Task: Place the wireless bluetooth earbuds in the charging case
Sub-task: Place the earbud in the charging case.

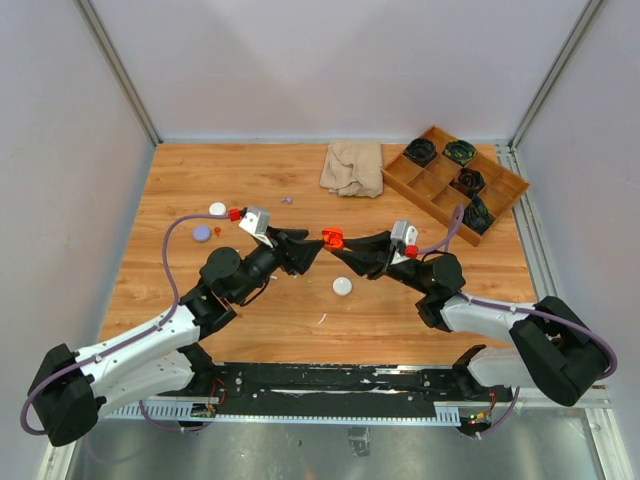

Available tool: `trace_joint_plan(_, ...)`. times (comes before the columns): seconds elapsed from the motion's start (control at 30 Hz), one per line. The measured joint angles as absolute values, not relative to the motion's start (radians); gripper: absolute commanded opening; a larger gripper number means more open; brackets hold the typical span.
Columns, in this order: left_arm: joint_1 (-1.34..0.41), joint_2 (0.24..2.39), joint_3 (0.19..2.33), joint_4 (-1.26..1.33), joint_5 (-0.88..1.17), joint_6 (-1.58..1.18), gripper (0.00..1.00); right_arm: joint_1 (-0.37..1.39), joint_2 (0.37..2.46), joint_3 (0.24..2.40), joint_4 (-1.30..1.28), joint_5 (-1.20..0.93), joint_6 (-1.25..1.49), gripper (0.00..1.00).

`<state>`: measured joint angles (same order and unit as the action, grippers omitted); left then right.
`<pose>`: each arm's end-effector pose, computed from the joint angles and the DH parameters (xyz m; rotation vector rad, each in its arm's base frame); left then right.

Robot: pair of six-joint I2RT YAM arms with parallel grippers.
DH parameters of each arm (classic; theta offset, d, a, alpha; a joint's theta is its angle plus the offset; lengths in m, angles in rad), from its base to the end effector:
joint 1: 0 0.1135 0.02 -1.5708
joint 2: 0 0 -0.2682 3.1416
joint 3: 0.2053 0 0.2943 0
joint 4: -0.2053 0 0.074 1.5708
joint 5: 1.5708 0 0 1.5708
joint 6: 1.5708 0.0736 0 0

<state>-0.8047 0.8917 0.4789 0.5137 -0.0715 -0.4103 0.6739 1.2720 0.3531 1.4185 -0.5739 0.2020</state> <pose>0.2022 -0.2026 0.2764 0.2419 1.5215 -0.9269 0.1960 0.2077 0.2422 -0.7864 0.9386 1.0765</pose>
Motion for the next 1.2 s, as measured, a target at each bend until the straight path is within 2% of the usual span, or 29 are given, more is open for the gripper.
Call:
trace_joint_plan(0.13, -0.805, 0.885, 0.486, 0.487, -0.086, -0.403, 0.66, 0.674, 1.269, 0.347, 1.419, -0.573, 0.202, 0.01)
trace_joint_plan(0.4, -0.805, 0.865, 0.487, 0.461, -0.076, -0.402, 0.70, 0.673, 1.268, 0.324, 1.425, -0.572, 0.201, 0.01)
trace_joint_plan(0.87, -0.805, 0.914, 0.622, 0.357, -0.076, -0.448, 0.70, 0.673, 1.268, 0.324, 1.425, -0.572, 0.194, 0.01)
trace_joint_plan(1.2, -0.805, 0.974, 0.653, 0.259, -0.091, -0.487, 0.67, 0.673, 1.268, 0.322, 1.423, -0.572, 0.180, 0.01)
